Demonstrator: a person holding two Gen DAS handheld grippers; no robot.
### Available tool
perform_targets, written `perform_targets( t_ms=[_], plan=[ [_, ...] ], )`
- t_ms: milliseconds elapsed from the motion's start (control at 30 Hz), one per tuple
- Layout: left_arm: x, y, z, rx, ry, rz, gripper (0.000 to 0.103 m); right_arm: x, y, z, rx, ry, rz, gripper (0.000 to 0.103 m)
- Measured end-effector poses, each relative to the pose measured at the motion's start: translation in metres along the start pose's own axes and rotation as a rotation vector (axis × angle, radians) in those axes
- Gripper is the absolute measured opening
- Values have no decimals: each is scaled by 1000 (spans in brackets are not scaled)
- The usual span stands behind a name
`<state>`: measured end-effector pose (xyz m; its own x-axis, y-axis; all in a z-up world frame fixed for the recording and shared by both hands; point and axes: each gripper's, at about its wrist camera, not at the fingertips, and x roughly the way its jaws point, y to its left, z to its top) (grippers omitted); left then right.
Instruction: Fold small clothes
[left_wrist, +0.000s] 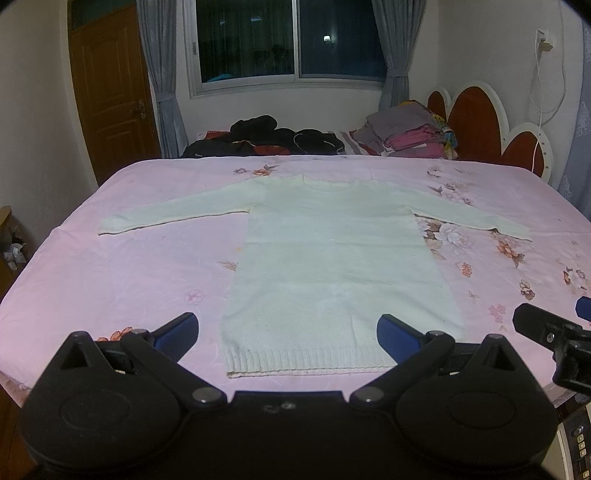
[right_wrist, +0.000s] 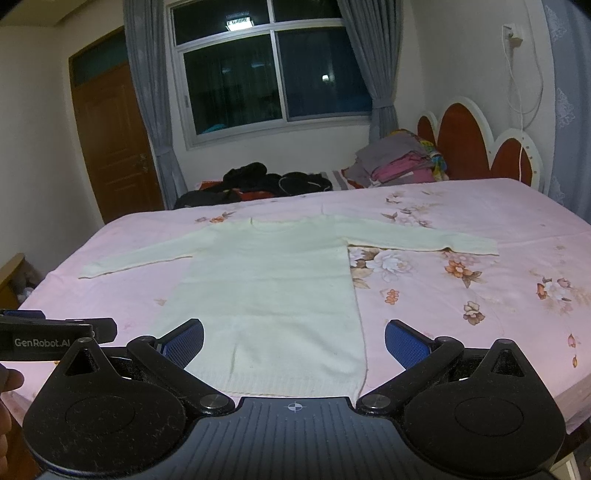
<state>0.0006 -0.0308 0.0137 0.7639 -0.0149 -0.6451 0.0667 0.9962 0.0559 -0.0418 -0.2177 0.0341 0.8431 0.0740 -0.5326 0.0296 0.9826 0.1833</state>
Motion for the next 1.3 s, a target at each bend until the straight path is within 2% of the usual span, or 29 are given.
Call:
perform_targets(
  t_ms=[833,1300],
  plan=[
    [22,1,11,-8,31,12,103,17,-7,4,3,11,-12,103],
    [46,12,25,-3,47,21,103,48,-6,12,-29,13,-34,103]
  ],
)
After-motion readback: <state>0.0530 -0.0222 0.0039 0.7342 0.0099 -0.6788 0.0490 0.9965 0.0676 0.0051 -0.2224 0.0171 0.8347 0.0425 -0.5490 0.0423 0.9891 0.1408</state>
